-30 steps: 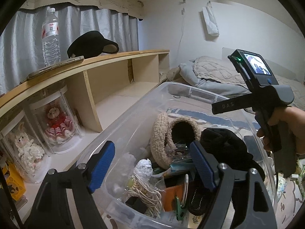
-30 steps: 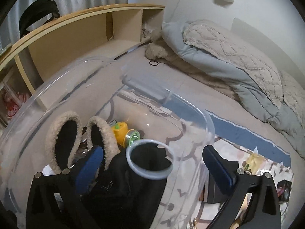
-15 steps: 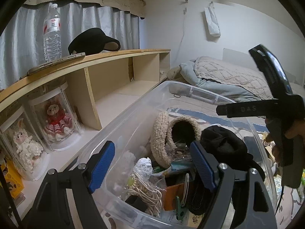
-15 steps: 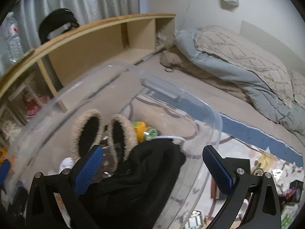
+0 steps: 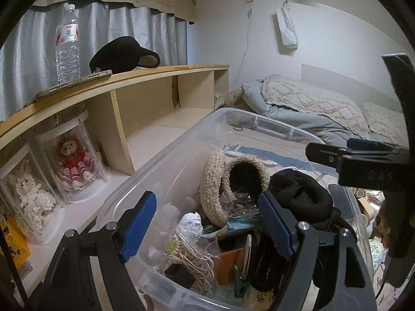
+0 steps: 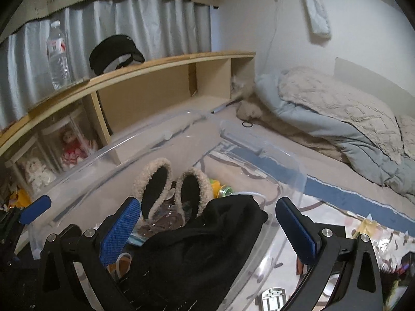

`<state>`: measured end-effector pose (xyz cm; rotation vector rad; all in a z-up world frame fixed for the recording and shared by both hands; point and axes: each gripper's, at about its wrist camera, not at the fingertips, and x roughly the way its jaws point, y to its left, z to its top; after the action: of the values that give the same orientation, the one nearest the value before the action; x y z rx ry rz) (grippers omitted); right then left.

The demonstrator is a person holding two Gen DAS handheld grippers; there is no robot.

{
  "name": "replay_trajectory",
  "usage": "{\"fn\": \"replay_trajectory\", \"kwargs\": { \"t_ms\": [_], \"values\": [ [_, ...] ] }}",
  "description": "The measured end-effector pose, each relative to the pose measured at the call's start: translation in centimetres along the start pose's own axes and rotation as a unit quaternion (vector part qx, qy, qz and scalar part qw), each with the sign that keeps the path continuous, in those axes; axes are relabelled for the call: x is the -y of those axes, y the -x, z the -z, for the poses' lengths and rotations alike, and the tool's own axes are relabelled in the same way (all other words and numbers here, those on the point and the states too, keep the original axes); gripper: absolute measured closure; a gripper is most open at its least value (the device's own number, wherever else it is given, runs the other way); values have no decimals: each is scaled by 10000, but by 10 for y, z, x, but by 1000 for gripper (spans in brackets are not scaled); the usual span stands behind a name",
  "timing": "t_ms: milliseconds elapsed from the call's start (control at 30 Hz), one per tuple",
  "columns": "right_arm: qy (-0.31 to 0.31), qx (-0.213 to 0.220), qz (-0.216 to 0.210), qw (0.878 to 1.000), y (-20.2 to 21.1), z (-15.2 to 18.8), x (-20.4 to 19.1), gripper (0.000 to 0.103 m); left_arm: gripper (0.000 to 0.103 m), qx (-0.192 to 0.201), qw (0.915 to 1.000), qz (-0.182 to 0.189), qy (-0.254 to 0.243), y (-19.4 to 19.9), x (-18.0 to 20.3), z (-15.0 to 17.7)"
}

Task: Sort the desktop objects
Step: 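Open the right tool to drop the white ring into the bin, then withdraw both tools from the bin back over the bed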

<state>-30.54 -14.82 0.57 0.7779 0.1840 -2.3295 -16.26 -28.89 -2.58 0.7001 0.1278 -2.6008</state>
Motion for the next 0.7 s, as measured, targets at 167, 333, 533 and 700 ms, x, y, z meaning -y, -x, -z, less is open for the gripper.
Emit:
{"fn": "replay_trajectory", "kwargs": {
  "t_ms": [167, 333, 533, 700],
  "values": [
    [-30, 148, -53, 9999, 9, 11, 5, 0, 13, 16, 10000, -23, -70, 1, 5, 0],
    [-4, 322, -96, 9994, 18, 20, 10, 0, 8, 48, 10000, -28, -53, 2, 7, -1],
    [-91, 547, -182, 9983, 29, 24, 16, 0, 2, 127, 9998, -154, -14, 4, 8, -3],
    [-65, 647, -165, 9977, 35, 27, 18, 0, 1, 168, 9998, -121, 10, 6, 11, -5]
  ]
}}
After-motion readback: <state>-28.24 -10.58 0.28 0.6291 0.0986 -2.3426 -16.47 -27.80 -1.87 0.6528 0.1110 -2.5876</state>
